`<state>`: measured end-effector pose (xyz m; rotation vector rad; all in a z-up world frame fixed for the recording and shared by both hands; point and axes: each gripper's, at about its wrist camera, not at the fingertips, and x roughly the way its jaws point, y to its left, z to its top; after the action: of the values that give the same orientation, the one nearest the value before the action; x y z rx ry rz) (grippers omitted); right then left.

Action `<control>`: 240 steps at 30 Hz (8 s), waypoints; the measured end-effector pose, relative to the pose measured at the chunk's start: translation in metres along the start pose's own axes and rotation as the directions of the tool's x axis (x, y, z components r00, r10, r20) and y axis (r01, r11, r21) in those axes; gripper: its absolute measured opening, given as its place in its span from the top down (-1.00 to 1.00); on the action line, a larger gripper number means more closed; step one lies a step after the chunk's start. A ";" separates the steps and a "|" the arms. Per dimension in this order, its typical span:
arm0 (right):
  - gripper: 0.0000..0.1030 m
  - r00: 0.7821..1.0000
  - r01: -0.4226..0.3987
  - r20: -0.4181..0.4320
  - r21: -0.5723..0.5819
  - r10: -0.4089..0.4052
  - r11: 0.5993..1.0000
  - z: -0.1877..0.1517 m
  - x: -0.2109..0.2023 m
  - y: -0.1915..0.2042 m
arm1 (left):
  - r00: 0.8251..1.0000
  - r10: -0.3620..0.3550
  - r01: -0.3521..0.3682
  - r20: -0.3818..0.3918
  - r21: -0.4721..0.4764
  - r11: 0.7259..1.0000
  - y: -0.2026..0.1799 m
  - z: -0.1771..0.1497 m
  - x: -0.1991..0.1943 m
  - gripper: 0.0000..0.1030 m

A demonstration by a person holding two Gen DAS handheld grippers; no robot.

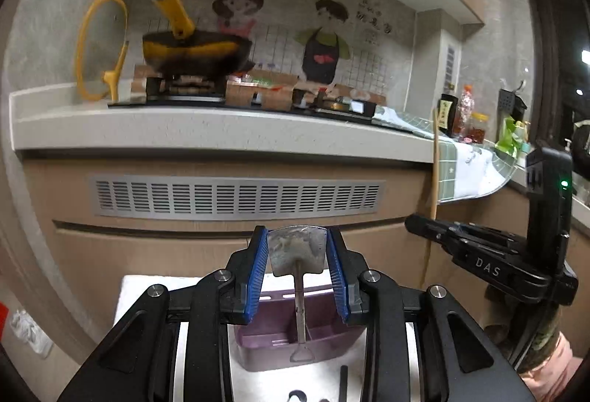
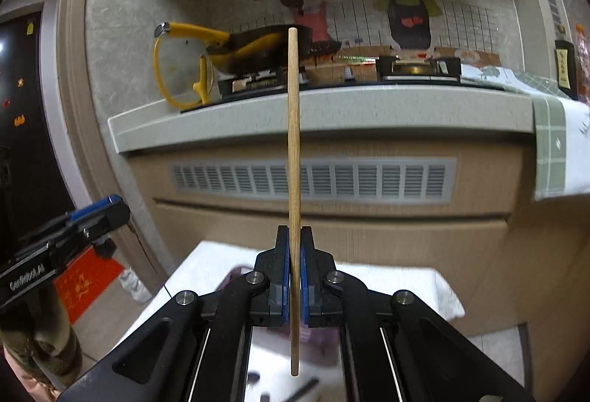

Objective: Organize utensils
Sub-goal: 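Lower spatula into purple caddy with left tool while right tool drops chopstick in, then grasp blue spoon with left tool while right tool grasps second wooden chopstick, then lift blue spoon and chopstick over purple caddy and release both inside, then grasp white plastic spoon with right tool while left tool grasps white ball-handled spoon, then lift white plastic spoon with right tool while left tool lifts ball-handled spoon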

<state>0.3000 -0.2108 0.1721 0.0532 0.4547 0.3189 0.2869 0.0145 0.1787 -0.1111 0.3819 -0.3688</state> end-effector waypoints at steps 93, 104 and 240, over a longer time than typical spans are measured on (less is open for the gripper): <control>0.89 0.858 0.038 -0.514 0.031 -0.017 0.999 -0.233 0.001 0.011 | 0.796 -0.089 0.063 -0.598 -0.064 0.996 -0.018 -0.216 0.022 0.74; 0.89 0.911 0.015 -0.412 0.048 0.006 0.999 -0.206 -0.031 0.019 | 0.938 -0.069 0.028 -0.341 -0.122 0.992 -0.007 -0.165 -0.044 0.75; 0.82 0.907 0.118 -0.410 0.034 -0.094 0.992 -0.230 -0.024 -0.007 | 0.817 0.082 -0.045 -0.571 0.080 0.996 -0.042 -0.257 0.017 0.36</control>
<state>0.1809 -0.2296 -0.0248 0.0178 0.8810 0.2079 0.1891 -0.0403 -0.0566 0.0817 0.9742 -0.3427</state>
